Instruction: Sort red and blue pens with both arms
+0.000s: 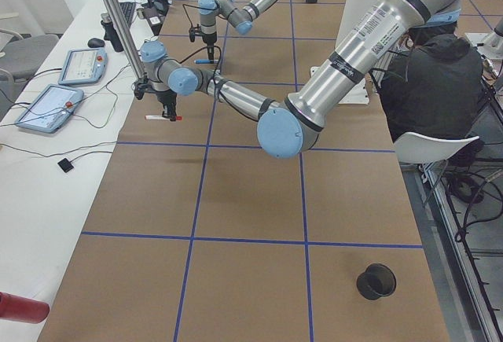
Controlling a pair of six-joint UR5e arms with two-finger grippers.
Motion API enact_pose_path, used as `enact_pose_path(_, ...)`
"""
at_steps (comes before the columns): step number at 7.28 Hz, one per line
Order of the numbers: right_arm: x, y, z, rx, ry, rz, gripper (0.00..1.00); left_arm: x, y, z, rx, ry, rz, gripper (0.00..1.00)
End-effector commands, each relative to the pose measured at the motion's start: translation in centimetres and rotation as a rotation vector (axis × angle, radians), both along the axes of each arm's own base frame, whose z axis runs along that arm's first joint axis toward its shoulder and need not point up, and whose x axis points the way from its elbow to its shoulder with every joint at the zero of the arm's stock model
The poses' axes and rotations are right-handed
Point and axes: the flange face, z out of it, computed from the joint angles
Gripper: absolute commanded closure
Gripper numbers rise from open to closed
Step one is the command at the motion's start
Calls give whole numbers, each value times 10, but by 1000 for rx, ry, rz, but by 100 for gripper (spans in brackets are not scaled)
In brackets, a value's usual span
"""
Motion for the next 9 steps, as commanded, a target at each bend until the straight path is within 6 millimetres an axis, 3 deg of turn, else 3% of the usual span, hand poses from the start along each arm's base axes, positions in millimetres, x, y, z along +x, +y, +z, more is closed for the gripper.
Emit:
enact_pose_path(1,-3,2,0,-1,-2,-4,48,-1,0,0,0,0,-1,100)
enact_pose_path(3,-5,4,-1,-3,-3,-7,56,-2,-1,0,0,0,-2,100)
enact_pose_path(5,-5,4,-1,-3,-3,-7,72,-2,-1,0,0,0,-2,100)
enact_pose_path(7,-5,4,-1,-3,-3,-7,100,-1,0,1,-1,-1,-1,100)
enact_pose_path(9,-6,4,-10,3,-12,-7,100,-2,-1,1,-1,-1,-2,100)
